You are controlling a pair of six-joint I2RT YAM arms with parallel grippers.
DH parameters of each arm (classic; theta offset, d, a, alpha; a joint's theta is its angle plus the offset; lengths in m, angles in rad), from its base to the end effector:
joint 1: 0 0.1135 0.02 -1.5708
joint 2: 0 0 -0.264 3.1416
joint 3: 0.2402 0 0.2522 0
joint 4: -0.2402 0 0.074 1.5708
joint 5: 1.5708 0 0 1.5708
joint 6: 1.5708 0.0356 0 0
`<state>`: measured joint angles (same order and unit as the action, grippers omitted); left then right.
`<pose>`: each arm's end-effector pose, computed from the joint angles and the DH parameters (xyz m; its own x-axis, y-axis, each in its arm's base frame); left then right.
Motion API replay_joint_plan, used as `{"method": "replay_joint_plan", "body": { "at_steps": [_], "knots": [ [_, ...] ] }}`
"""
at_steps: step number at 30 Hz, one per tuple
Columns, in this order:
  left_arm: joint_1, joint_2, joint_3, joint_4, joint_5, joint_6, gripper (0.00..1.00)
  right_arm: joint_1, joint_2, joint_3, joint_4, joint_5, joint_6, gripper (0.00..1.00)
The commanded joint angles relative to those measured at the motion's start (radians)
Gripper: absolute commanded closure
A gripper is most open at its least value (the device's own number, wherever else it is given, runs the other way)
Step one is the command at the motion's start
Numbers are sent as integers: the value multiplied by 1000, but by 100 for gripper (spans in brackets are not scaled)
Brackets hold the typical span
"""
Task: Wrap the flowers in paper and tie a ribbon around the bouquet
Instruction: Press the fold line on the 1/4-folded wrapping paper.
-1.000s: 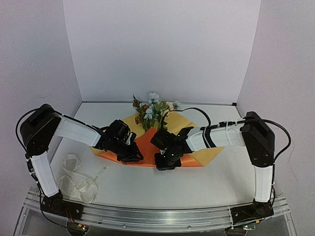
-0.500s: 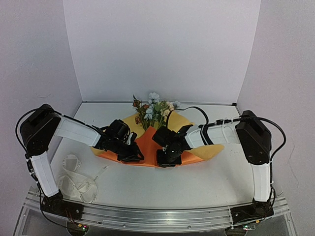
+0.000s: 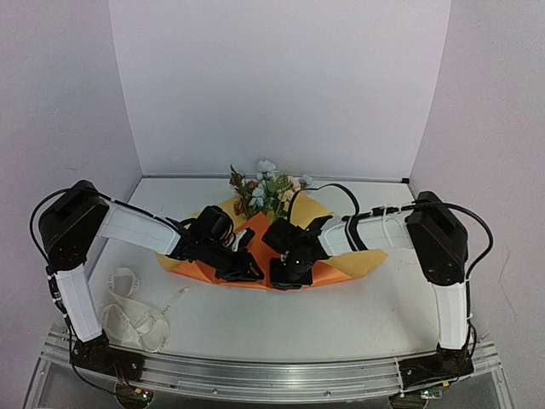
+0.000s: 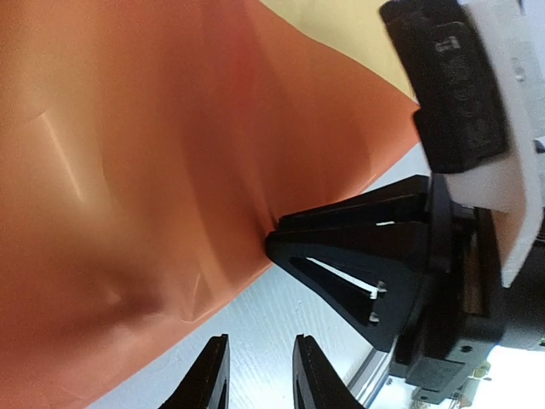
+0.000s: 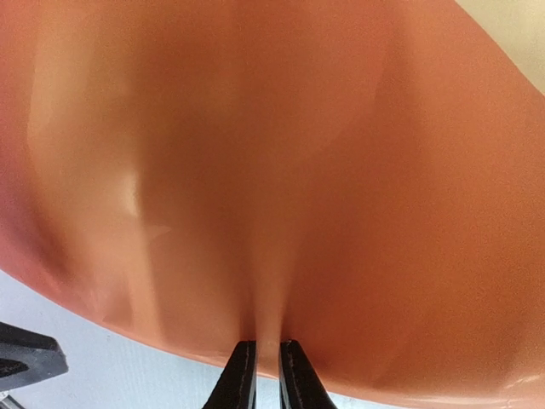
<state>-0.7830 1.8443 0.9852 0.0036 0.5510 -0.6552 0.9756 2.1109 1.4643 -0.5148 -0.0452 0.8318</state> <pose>0.2457 -0.2708 0.1426 -0.9388 0.2019 -0.2792 0.3435 0.6113 -0.7130 0.2403 0.3578 0.1397 -0.9653 -0.1086 -0.2375 -0.1838 0.9287 0.3221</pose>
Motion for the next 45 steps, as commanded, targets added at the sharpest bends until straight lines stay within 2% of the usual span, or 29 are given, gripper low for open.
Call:
{"method": "replay_joint_plan", "body": {
  "at_steps": [1,11,28,34,36,38,41,45],
  "knots": [
    [2,40,16,7,-35,-9,72,-8,8,-6,0,24,16,87],
    [2,88,22,-51,-119,-39,74,-16,-60,-96,7,53,31,87],
    [2,99,21,-71,-124,-42,75,-160,-372,-555,81,139,68,84],
    [2,92,30,-70,-114,-41,75,-220,-509,-651,76,142,93,79],
    [2,88,36,-70,-110,-40,75,-227,-540,-666,76,138,99,73],
    [2,87,42,-70,-106,-40,75,-227,-565,-678,92,127,109,64],
    [2,83,46,-72,-105,-40,75,-226,-601,-722,175,95,149,51],
    [1,83,46,-72,-105,-40,75,-226,-634,-808,313,75,238,40]
  ]
}}
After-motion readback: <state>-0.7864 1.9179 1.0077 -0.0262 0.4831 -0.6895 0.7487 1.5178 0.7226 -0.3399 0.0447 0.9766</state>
